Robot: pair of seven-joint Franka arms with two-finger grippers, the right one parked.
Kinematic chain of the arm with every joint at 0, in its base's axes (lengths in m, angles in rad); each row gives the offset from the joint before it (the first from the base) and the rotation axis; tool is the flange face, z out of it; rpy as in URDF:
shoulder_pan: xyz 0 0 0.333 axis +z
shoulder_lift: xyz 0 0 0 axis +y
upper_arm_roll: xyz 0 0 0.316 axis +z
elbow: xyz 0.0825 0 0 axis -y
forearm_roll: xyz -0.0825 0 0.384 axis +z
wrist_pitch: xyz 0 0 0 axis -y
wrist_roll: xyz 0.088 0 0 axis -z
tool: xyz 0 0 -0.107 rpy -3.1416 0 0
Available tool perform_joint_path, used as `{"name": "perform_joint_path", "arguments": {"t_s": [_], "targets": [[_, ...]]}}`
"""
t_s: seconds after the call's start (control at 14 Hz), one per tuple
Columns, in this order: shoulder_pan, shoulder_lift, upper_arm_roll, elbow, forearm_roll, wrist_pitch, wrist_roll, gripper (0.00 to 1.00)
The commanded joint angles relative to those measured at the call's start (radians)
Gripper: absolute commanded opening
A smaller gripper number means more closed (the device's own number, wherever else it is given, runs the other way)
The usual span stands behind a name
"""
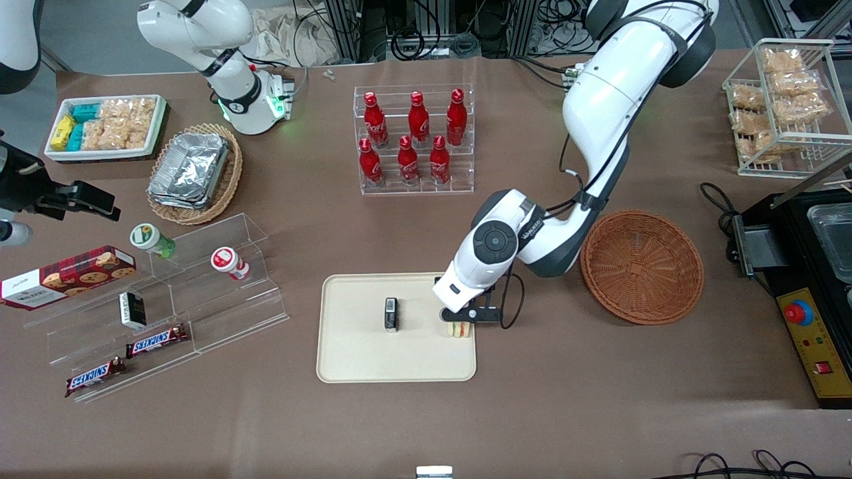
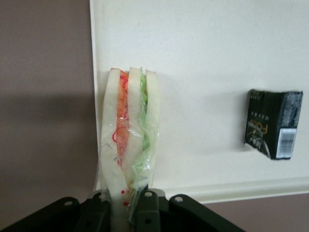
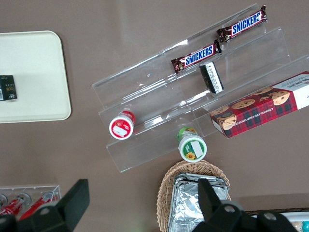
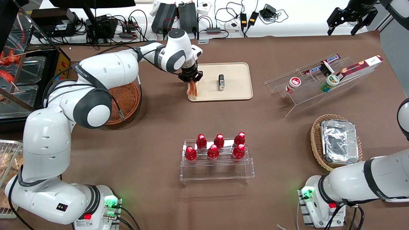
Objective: Place sandwich from basket to tray
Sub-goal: 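Carry the sandwich over the cream tray beside the black box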
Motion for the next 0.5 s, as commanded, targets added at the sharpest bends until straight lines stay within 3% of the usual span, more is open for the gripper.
{"name": "perform_joint_path", "arguments": {"t_s": [0.0, 0.21, 0.29, 0.36, 0.43], "targets": [[0.003, 0.028, 0.002, 0.047, 0.018, 0.02, 0.003, 0.0], [0.002, 0.054, 0.002, 0.081, 0.018, 0.02, 0.003, 0.02], [0.003, 0.055, 0.002, 0.081, 0.018, 0.022, 0.003, 0.29], [0.004, 0.06, 0.002, 0.081, 0.018, 0.022, 0.005, 0.46], [0.004, 0.063, 0.002, 0.081, 0.018, 0.022, 0.002, 0.71]]}}
